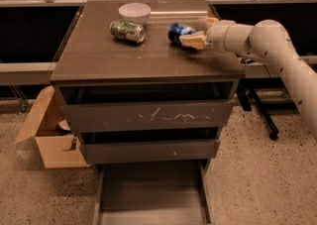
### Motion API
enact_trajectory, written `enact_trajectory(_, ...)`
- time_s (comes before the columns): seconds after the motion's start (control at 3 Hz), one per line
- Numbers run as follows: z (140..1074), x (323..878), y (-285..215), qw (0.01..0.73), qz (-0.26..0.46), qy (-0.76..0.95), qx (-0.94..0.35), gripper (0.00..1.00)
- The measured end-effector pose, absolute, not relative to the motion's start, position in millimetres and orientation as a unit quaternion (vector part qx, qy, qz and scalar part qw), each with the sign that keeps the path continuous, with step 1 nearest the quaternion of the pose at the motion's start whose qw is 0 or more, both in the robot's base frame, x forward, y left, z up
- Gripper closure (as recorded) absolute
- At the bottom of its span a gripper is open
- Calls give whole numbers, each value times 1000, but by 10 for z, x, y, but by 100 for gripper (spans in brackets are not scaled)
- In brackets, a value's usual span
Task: Pick pepsi can from bottom drawer and place on counter
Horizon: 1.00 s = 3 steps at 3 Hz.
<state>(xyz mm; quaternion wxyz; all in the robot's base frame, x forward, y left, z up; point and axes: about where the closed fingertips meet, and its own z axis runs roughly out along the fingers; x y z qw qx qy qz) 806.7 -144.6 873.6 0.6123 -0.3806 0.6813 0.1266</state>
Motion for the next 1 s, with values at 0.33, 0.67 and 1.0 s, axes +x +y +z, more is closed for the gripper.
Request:
enact_trajectory(0.33, 8826, 8075, -1479, 626, 124, 672, -376, 0)
enact_trajectory(0.67, 8890, 8075, -1487, 634, 123, 665, -375, 0)
enact_trajectory(1.0, 9146, 7965, -1465, 661, 107, 637, -382, 0)
